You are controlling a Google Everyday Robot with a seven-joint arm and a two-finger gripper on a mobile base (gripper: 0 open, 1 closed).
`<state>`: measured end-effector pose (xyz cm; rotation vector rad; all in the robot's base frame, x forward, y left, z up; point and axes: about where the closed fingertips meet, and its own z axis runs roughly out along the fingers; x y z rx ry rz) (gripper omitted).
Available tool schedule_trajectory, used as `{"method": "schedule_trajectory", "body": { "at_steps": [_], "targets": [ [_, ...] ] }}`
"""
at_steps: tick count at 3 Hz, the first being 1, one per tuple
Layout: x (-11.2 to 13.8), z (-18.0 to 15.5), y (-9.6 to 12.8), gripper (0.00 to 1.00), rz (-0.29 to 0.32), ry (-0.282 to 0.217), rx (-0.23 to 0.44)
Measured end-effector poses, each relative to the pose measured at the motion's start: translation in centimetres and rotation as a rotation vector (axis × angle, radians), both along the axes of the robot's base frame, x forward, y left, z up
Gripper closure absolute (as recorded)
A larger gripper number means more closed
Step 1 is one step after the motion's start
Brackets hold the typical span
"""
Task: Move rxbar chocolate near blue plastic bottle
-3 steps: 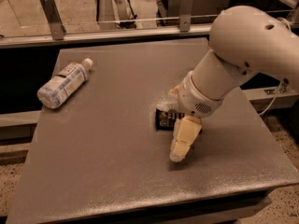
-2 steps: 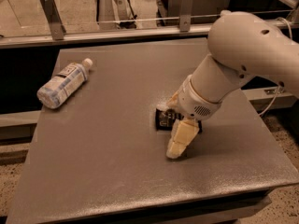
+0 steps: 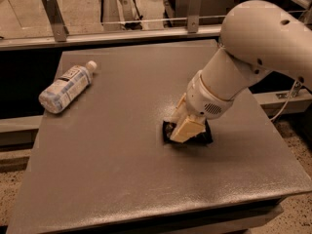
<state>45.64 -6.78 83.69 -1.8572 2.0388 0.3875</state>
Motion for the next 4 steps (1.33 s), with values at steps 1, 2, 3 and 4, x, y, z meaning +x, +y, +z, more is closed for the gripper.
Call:
{"method": "schedule_trajectory", "body": {
  "at_steps": [1, 2, 3, 4],
  "targets": [
    [0.0, 1.0, 0.3, 0.87, 0.006, -0.012, 0.013],
    [0.5, 2.4, 0.2, 1.00, 0.001, -0.040, 0.028],
    [0.9, 3.4, 0.1, 1.00, -0.009, -0.058, 0.044],
    [0.9, 3.4, 0.2, 0.82, -0.006, -0.057, 0.043]
  ]
}}
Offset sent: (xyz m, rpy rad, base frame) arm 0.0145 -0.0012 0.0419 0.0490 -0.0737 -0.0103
